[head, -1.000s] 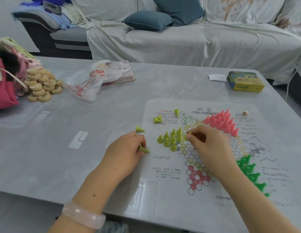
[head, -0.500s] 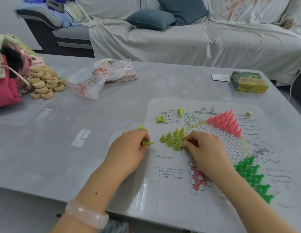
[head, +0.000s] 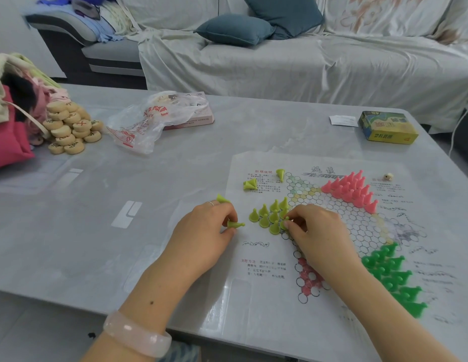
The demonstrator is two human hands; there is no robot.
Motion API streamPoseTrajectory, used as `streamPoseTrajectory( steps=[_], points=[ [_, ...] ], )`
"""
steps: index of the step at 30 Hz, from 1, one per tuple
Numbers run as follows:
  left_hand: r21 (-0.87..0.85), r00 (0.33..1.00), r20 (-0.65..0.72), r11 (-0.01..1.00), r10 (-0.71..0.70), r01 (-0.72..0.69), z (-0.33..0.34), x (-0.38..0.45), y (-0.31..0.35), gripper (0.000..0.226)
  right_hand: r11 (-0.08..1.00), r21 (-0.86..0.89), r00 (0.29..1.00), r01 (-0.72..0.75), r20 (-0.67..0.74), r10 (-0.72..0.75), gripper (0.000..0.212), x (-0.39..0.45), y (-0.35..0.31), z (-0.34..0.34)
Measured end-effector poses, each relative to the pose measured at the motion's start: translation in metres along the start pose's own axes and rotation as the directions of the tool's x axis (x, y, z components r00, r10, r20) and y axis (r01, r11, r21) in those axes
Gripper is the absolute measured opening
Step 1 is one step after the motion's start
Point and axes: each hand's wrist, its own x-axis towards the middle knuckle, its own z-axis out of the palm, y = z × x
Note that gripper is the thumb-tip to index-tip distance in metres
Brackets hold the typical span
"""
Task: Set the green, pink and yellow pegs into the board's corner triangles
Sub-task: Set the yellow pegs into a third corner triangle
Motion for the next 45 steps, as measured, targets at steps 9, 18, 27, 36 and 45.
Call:
streamPoseTrajectory(
  steps=[9,18,27,36,45],
  points=[
    [0.024,1.000,0.004,1.000,-0.003,0.003,0.000,-0.001,-0.001,0.011,1.000,0.004,1.000,0.019,0.003,-0.019,0.017,0.000,0.001,-0.001],
    [-0.380,0.998,0.003,0.923,-0.060,0.057,-0.006,-0.001,0.009,0.014,0.954,0.297,0.999,0.037,-0.020,-0.032,0.011,-0.012,-0.009,-0.023],
    [-0.542,0.996,0.082,0.838,-0.018,0.060,-0.001,-0.002,0.028,0.027,0.783,0.622,0.986,0.020,0.118,-0.118,0.010,-0.011,-0.019,-0.015],
    [-0.476,1.000,0.028,0.880,0.003,0.011,-0.002,0.004,0.025,0.015,0.799,0.599,0.991,0.045,0.077,-0.114,0.011,-0.010,-0.017,-0.017],
    [0.260,0.994,-0.041,0.959,-0.102,0.109,0.007,0.016,-0.010,0.050,0.797,0.603,0.991,-0.023,-0.090,0.097,0.003,-0.007,-0.005,-0.020]
  ],
)
